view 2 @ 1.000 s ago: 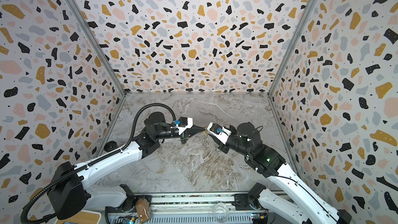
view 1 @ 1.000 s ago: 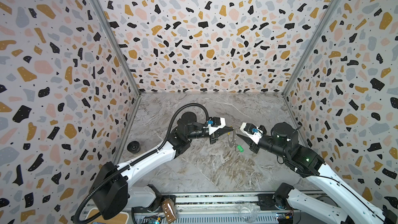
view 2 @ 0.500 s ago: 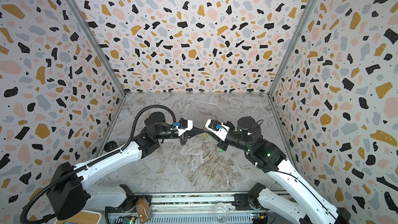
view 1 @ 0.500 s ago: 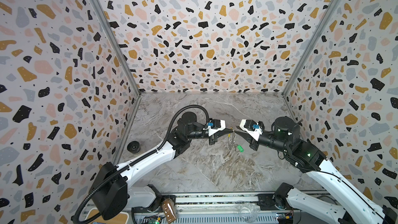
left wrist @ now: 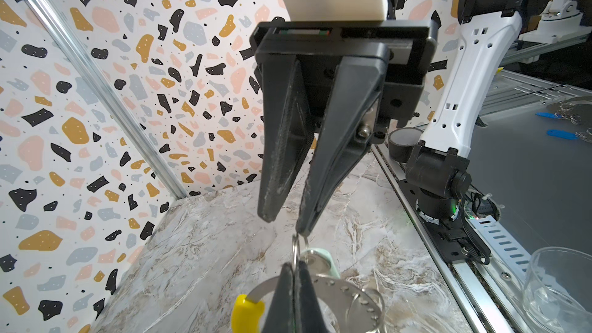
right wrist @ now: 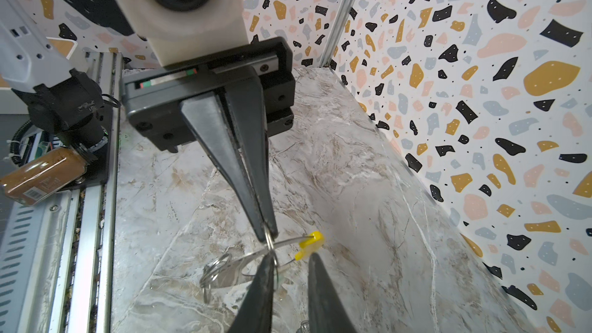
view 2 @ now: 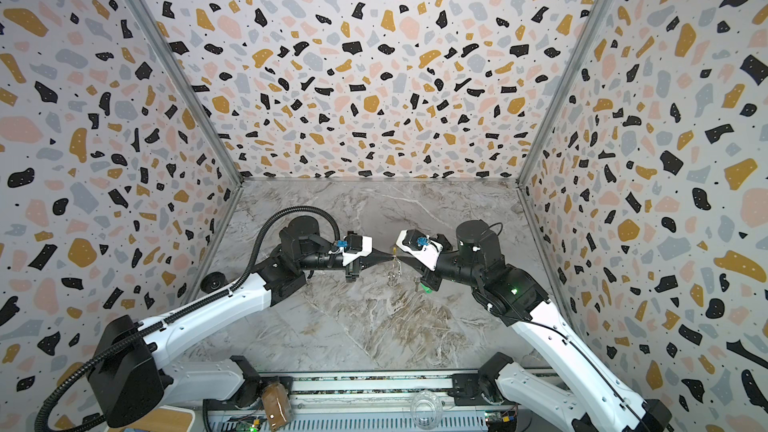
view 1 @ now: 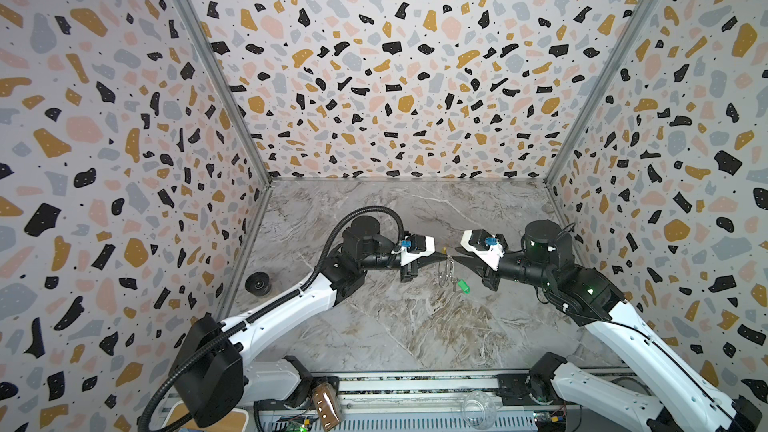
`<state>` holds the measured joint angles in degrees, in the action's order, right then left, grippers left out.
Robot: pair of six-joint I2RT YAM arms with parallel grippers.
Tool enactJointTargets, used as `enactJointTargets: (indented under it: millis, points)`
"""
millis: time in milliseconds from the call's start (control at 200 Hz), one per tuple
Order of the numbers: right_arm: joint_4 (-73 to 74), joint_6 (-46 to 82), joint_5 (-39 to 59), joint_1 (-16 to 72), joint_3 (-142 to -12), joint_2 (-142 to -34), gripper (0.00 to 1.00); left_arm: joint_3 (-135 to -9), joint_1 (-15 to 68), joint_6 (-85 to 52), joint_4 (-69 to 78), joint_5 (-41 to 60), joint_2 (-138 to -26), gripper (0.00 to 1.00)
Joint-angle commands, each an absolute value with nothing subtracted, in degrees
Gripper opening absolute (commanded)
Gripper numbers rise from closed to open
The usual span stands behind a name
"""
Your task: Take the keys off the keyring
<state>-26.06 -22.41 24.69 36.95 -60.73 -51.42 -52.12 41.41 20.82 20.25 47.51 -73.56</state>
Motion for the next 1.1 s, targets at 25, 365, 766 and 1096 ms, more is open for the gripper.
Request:
enactJointTargets:
  millis: [25,365,766,1096]
  points:
    - [-26.4,-22.6,27.3,36.6,-62.9,-51.3,0.23,-53.9,41.3,22.3,20.8,48.6,-72.9,0.0]
    - [-29.0,-23.9,29.6,35.8,-63.2,-53.3,0.22,-54.1,41.3,22.8,20.4,48.9,-72.8,0.0]
    - [-29.6,-24.7,30.5,35.4,-62.8,-53.6,0.15,-54.2,41.3,22.5,20.8,49.6,-72.9,0.0]
    - [-29.3,-24.9,31.4,35.4,-62.7,-54.0,0.07,-54.6,41.3,22.9,20.4,50.4,-73.3,0.0]
